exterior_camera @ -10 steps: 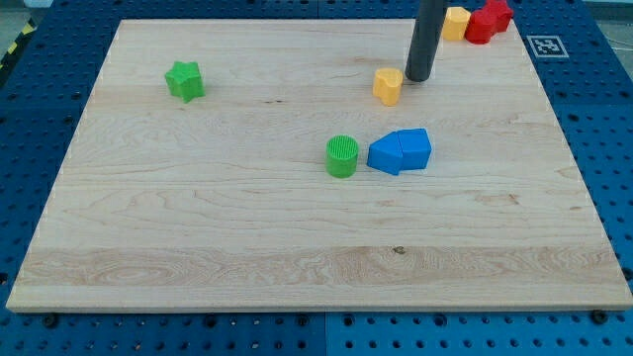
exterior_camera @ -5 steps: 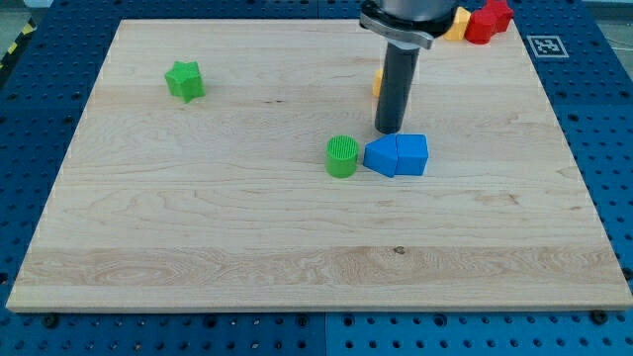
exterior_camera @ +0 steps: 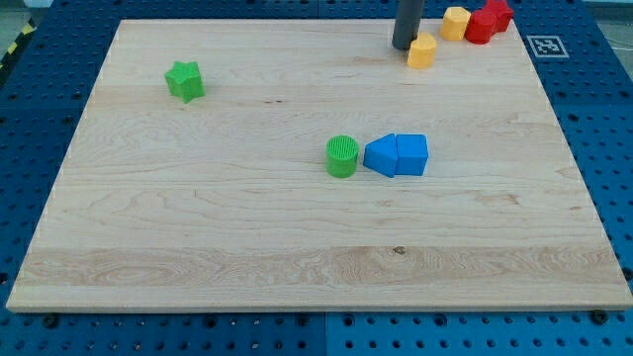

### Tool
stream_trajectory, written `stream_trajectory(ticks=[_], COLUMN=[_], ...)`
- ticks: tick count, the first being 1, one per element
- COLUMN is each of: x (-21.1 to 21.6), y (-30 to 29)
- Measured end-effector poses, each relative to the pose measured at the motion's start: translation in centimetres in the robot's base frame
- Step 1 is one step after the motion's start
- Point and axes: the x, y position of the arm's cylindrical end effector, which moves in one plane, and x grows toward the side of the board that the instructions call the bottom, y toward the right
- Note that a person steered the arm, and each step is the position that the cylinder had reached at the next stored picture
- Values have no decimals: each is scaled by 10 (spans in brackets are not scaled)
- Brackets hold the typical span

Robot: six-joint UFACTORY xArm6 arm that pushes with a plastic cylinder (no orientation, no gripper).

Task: Place yellow heart below to the yellow hexagon

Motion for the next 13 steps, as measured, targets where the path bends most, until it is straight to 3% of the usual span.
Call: stream_trajectory(ticks=[2,3,7,10,13], x=[-45,-47,26,33,76], y=[13,7,-6,9,15])
